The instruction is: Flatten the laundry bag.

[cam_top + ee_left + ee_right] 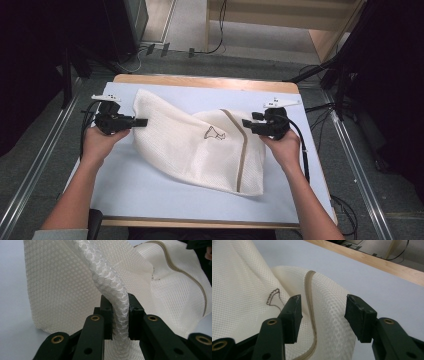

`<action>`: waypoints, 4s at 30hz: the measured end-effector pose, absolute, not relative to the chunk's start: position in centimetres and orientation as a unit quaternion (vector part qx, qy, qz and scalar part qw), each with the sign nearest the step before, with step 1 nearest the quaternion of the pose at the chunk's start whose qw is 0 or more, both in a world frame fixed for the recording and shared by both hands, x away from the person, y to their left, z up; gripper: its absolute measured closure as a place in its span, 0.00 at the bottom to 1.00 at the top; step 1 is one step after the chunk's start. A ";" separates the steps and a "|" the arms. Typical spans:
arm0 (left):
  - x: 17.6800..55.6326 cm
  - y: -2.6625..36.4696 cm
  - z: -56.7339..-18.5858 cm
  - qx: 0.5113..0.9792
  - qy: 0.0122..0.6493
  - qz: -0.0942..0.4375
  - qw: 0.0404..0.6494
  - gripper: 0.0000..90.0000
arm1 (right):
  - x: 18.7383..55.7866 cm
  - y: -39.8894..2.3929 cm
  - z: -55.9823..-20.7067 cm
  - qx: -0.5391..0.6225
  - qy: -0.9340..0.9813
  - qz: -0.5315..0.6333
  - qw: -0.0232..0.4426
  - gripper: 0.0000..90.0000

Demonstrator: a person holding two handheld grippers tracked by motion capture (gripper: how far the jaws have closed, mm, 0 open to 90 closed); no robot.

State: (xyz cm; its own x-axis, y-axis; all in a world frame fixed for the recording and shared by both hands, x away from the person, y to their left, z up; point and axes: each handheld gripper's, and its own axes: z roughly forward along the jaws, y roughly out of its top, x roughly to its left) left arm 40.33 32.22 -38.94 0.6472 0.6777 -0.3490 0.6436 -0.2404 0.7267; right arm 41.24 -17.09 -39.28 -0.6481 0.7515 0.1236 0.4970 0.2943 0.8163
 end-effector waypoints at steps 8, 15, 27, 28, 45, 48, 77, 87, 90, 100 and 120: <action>39.4 32.2 -38.9 0.786 0.421 0.017 0.453 0.88 | 43.2 -15.5 -40.7 0.395 0.808 0.418 0.131 0.56; 39.0 32.4 -38.9 0.785 0.424 0.016 0.451 0.88 | 43.7 -14.9 -42.0 0.399 0.820 0.392 0.121 0.80; 39.0 33.2 -38.5 0.779 0.434 0.019 0.451 0.91 | 43.4 -16.6 -41.0 0.410 0.807 0.409 0.115 0.92; 39.0 33.2 -38.5 0.779 0.434 0.019 0.451 0.91 | 43.4 -16.6 -41.0 0.410 0.807 0.409 0.115 0.92; 41.0 32.6 -39.4 0.776 0.445 -0.020 0.448 0.92 | 39.9 -22.6 -39.8 0.456 0.757 0.443 0.150 0.92; 41.3 32.2 -40.1 0.781 0.446 -0.034 0.435 0.92 | 39.1 -23.1 -40.7 0.470 0.753 0.440 0.137 0.92; 40.4 31.8 -41.8 0.790 0.446 -0.048 0.418 0.85 | 40.7 -20.3 -39.6 0.402 0.784 0.453 0.138 0.62; 39.2 31.8 -41.6 0.789 0.444 -0.043 0.423 0.85 | 44.8 -15.7 -42.5 0.382 0.816 0.427 0.084 0.49; 39.0 31.8 -41.7 0.791 0.444 -0.044 0.419 0.85 | 45.4 -14.9 -43.5 0.381 0.821 0.416 0.084 0.47; 38.7 32.5 -42.3 0.792 0.450 -0.053 0.410 0.87 | 45.9 -13.5 -46.0 0.383 0.851 0.348 0.090 0.79; 40.8 33.3 -42.2 0.762 0.488 -0.031 0.425 0.88 | 45.4 -18.3 -43.0 0.448 0.782 0.413 0.132 0.97</action>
State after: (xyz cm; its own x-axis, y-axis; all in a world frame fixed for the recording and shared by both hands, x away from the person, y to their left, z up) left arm 40.82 33.26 -42.20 0.5225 0.7170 -0.4614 0.7693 -0.1631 0.6177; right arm 45.41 -18.32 -43.03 -0.5643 0.8094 0.1630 0.5917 0.2587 0.7635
